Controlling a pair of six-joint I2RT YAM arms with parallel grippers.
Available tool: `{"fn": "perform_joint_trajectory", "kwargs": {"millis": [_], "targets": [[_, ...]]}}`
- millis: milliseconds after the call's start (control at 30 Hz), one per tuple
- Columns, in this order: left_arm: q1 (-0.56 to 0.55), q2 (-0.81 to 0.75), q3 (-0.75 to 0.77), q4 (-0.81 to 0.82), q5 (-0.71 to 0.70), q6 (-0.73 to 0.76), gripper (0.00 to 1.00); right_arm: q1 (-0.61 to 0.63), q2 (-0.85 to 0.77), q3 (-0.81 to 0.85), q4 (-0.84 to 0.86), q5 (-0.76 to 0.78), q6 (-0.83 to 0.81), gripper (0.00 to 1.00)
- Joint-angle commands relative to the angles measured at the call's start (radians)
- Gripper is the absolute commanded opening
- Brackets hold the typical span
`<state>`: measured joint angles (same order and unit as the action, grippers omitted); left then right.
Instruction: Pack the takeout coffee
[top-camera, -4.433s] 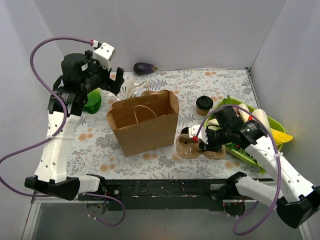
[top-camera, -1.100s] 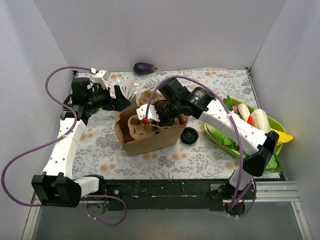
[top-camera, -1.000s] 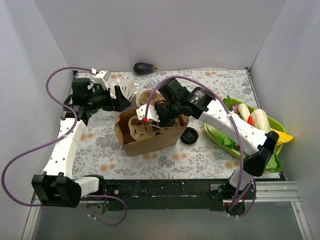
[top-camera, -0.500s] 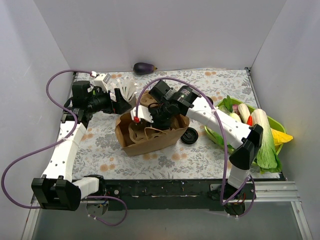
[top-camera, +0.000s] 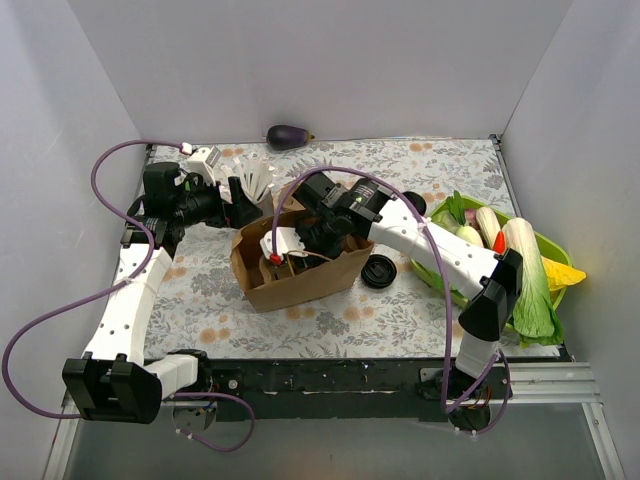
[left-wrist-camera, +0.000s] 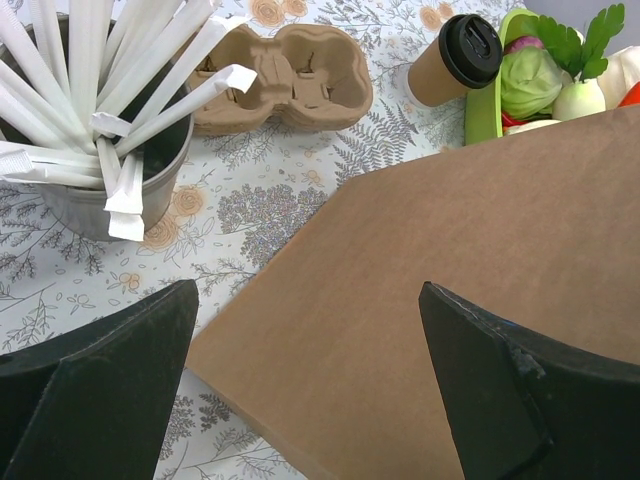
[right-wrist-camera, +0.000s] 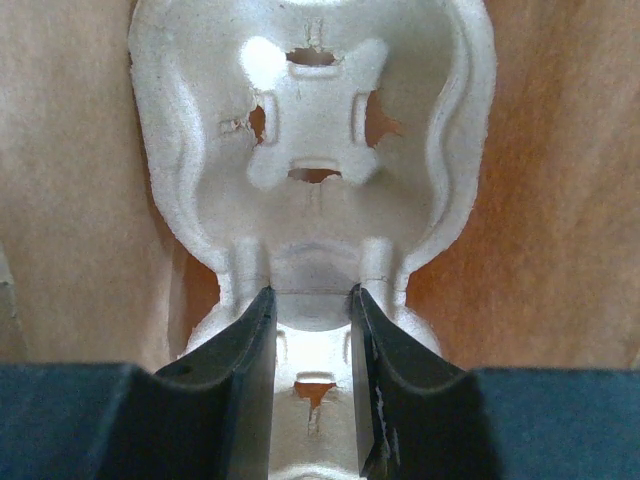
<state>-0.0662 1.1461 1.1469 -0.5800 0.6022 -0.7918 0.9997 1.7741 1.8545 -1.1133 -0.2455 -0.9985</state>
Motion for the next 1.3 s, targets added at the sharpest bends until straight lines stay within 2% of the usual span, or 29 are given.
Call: {"fn": "perform_joint_trajectory", "kwargs": {"millis": [0,367,600,1267], "targets": [[0.008,-0.031,-0.006,0.016,-0.008,0.011,0.94,0.002,0.004,0.027,0.004,-0.012,-0.058,0.01],[0.008,-0.029,-0.012,0.005,-0.009,0.019,0.94,-0.003,0.108,0.084,-0.059,-0.06,0.021,0.01],[0.008,-0.02,-0.016,0.017,-0.01,0.022,0.94,-0.001,0.133,0.054,-0.007,0.043,0.058,0.01],[0.014,0.012,0.004,0.014,-0.028,0.029,0.94,0.0,0.162,-0.055,0.089,0.118,-0.034,0.01]]}}
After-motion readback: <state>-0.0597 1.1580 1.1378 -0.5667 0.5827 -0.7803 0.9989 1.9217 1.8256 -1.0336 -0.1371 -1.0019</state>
